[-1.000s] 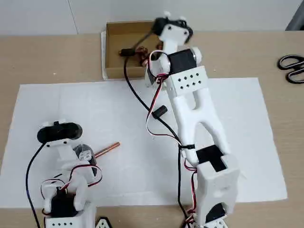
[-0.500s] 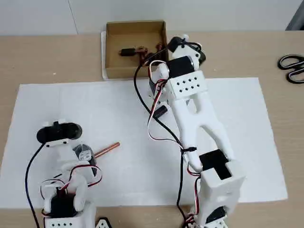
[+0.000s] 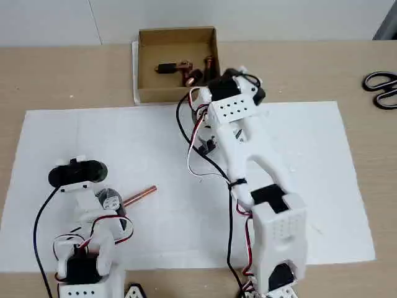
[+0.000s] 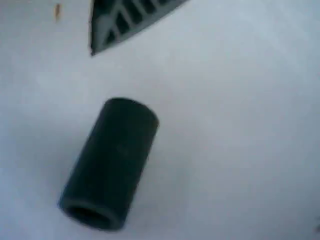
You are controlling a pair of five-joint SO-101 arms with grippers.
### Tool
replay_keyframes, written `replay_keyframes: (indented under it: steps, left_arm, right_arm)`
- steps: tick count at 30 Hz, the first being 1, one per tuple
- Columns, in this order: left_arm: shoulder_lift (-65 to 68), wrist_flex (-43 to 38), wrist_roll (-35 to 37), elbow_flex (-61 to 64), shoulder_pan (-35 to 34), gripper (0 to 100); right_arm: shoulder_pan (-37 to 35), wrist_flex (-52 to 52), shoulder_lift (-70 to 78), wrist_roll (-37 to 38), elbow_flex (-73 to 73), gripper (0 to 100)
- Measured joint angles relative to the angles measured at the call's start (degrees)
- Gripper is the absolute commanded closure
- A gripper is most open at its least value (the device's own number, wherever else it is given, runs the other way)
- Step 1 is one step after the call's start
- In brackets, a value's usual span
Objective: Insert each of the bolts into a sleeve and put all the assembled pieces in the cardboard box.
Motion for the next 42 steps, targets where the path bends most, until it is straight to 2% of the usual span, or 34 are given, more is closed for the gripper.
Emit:
replay_keyframes:
  steps: [10,32,34,39,42]
  left_arm:
    - [0.0,0.0,0.0,0.0,0.0,99]
    - [0.0,0.0,0.0,0.18,0.0,99]
    - [0.0,0.0,0.0,0.18,0.0,99]
    - [0.0,0.0,0.0,0.18,0.0,99]
    - [0.0,0.0,0.0,0.18,0.0,99]
  right_arm:
    - [0.0,-8.0,2.55,-1.49,0.0,77.9]
    - [-1.67,-14.95,10.29,-1.49,-3.43,78.2]
    - [-1.67,-15.56,10.73,-1.49,-3.43,81.7]
    - [-1.32,-15.74,11.69,-1.49,-3.69,99.4]
    - [-0.97,-15.74,11.96,-1.49,-3.87,97.6]
